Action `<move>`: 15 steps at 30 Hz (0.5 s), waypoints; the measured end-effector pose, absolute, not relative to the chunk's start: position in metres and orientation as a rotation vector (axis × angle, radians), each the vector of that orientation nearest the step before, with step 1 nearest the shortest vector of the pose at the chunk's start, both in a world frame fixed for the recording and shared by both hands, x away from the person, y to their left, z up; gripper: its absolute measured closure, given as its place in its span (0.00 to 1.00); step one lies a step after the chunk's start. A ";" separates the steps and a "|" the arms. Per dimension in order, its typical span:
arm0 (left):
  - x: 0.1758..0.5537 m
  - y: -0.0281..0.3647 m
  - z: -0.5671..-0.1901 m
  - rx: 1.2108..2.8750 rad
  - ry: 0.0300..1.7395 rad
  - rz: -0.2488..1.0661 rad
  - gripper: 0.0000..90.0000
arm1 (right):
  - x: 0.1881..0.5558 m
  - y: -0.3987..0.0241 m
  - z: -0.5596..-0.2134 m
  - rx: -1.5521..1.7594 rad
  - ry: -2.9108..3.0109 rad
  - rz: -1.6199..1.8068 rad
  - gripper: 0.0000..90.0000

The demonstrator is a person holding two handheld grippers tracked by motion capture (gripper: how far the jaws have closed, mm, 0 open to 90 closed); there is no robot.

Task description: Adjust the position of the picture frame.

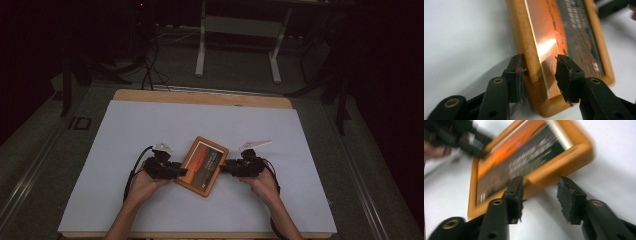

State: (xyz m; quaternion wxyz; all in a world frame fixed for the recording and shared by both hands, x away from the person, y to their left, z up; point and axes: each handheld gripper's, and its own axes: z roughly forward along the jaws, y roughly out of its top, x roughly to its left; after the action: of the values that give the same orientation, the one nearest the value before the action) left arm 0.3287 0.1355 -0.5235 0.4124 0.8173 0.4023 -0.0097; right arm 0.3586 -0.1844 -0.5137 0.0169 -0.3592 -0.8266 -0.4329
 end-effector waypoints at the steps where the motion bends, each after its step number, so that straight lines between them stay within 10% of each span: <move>1: 0.326 0.134 -0.525 2.053 0.997 -0.045 0.66 | 0.361 -0.187 -0.511 -1.145 -2.560 -1.366 0.65; 15: 0.312 0.118 -0.524 2.082 0.946 -0.082 0.66 | 0.378 -0.187 -0.508 -1.279 -2.523 -1.406 0.70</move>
State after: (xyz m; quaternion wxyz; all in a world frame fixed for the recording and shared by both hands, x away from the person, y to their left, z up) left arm 0.3122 0.1180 -0.5239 0.4137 0.8284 0.3762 -0.0327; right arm 0.3775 -0.1874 -0.5083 -0.0083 -0.4048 -0.7987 -0.4451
